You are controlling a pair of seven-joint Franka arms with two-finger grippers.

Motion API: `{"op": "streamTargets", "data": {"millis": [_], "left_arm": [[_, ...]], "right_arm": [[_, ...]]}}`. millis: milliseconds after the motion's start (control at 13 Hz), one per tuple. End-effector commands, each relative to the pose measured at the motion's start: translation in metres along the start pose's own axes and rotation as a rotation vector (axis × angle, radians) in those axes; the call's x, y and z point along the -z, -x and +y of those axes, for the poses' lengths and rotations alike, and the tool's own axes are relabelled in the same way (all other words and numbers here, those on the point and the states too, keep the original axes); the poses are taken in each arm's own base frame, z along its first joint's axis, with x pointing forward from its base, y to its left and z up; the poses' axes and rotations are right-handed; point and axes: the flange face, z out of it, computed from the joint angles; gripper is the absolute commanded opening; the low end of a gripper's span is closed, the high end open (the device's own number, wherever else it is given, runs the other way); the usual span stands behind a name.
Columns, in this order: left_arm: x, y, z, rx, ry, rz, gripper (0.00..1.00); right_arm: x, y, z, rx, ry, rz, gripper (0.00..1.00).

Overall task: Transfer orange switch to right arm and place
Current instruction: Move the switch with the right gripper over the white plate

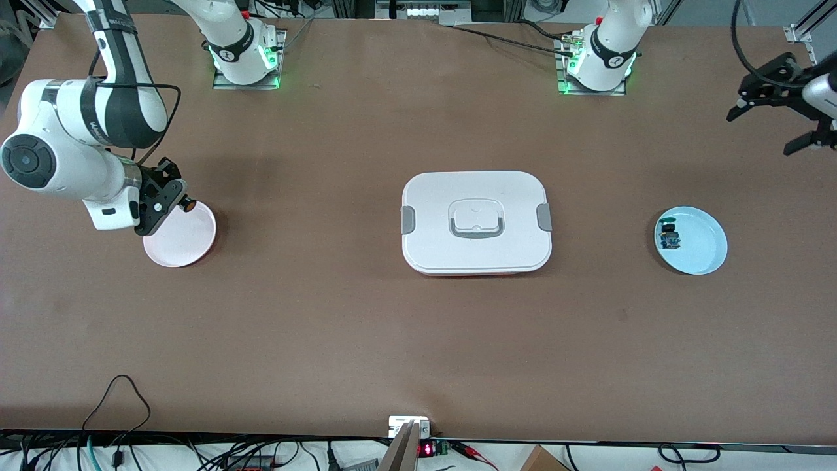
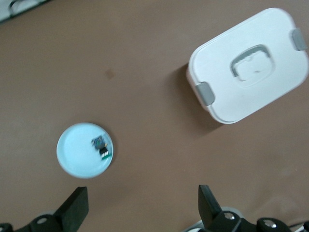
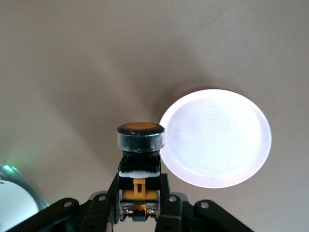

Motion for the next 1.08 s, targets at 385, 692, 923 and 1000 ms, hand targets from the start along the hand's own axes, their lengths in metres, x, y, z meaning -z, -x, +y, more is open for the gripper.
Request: {"op": "streamTargets", "data": {"millis": [385,692,923,1000], "left_arm": [[-0.115,0.024,-0.052,0.264,-0.107,-0.071,1.00],[-0.114,0.025,-0.050,0.300,-0.105,-0.074,1.00],[-0.110,0.023,-0.044,0.333,-0.097,-0.068,1.00],[-0.108,0.022,-0.042,0.363,-0.093,-0.068,1.00]], "right_arm": [[-0.037,0.033,0.029,0.230,0.128,0.003,0.02],[-0.065,0.040,0.033,0.332,0.166,0.026,0.02],[-0.079,0.042,0.040,0.401,0.172,0.026,0.03],[-0.086,0.044,0.042,0.401,0.171,0.028,0.03]]}}
